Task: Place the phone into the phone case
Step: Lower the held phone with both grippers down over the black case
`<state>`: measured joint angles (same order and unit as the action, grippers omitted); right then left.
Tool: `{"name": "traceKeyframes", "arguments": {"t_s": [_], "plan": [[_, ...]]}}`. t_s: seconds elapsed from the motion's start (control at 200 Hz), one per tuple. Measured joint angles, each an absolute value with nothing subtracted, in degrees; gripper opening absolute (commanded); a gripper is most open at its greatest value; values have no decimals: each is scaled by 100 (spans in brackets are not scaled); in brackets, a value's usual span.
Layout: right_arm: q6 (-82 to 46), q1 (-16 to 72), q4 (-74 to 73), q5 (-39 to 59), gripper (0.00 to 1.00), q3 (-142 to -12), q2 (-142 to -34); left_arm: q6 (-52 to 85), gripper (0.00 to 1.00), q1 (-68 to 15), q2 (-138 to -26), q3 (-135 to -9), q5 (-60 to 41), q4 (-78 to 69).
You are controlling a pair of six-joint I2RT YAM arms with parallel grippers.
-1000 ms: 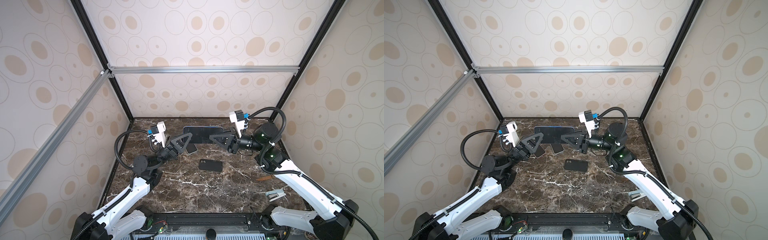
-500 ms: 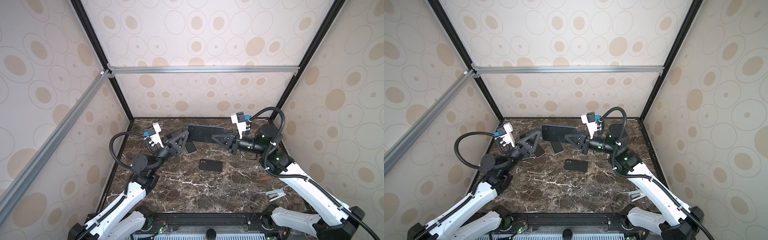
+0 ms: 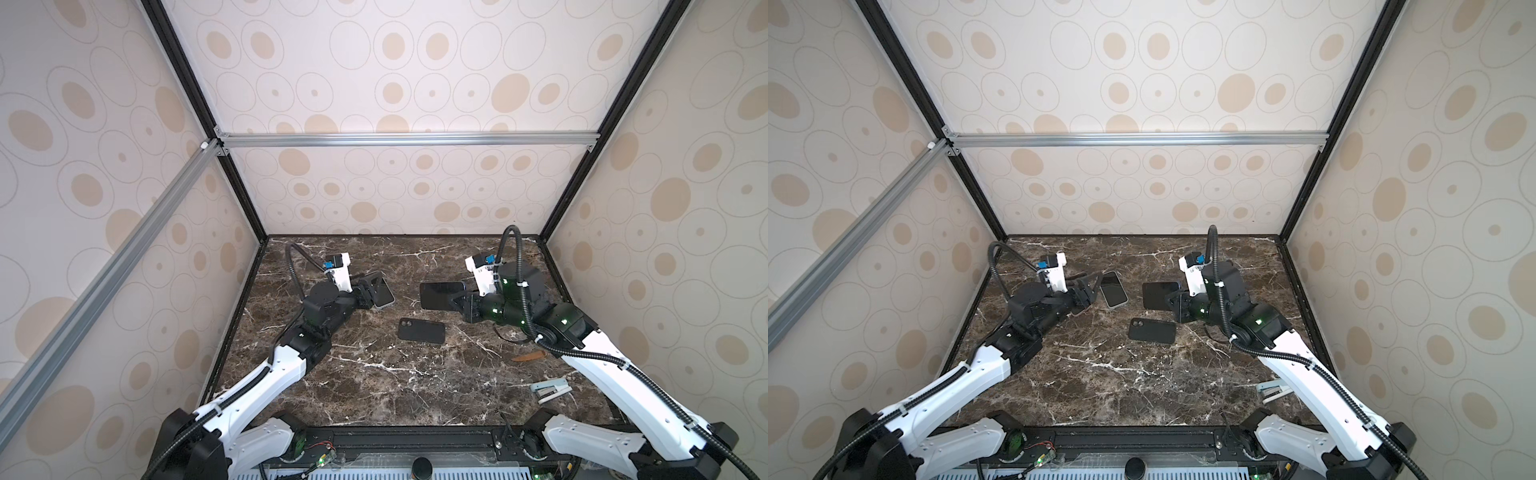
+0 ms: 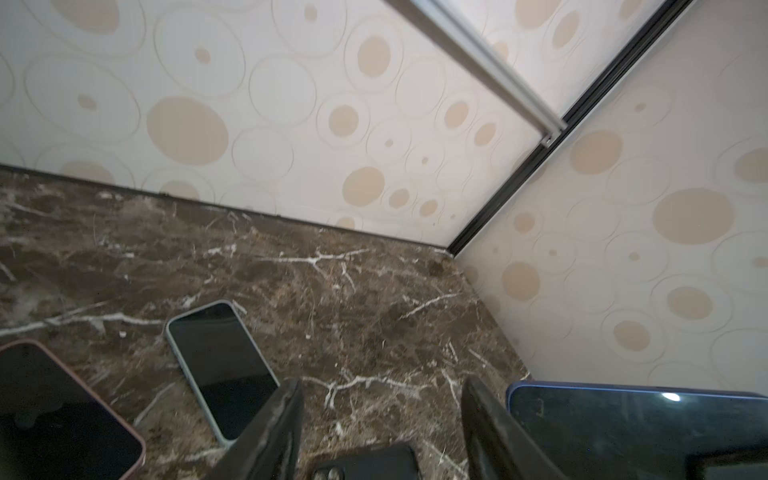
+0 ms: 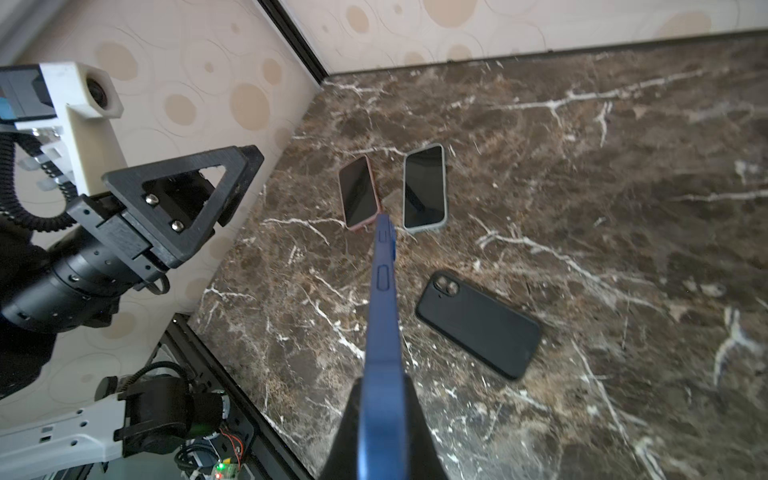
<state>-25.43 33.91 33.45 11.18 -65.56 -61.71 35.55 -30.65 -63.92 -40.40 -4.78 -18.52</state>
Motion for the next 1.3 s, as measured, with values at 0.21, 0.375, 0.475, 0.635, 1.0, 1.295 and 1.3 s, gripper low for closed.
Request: {"name": "traceKeyframes", "arguments": {"t_s": [0.21, 0.375, 0.475, 0.635, 1.0, 1.295, 1.3], "plan": [[-2816, 3389, 3741, 1094, 0, -6455, -6335, 3371, 59, -3376, -6921, -4075, -434, -1378], [-3087, 3389, 3710, 1247, 0, -6154, -6464, 3275, 58, -3518, -7159, -4088, -386, -1291], [-3317, 3387, 3581, 1404, 0, -5872, -6595, 3277, 57, -3592, -7323, -4088, -392, -1269], [-3538, 3387, 3374, 1708, 0, -5760, -6860, 3317, 57, -3649, -7391, -4086, -421, -1269], [-3564, 3382, 3249, 1782, 0, -5795, -6879, 2502, 58, -3651, -7363, -4265, -1087, -1286], [-3636, 3382, 3321, 1527, 0, -5979, -7011, 2123, 58, -3649, -7675, -4418, -1273, -1490], [-3640, 3382, 3321, 1525, 0, -5979, -7013, 2121, 58, -3649, -7679, -4418, -1273, -1487]]}}
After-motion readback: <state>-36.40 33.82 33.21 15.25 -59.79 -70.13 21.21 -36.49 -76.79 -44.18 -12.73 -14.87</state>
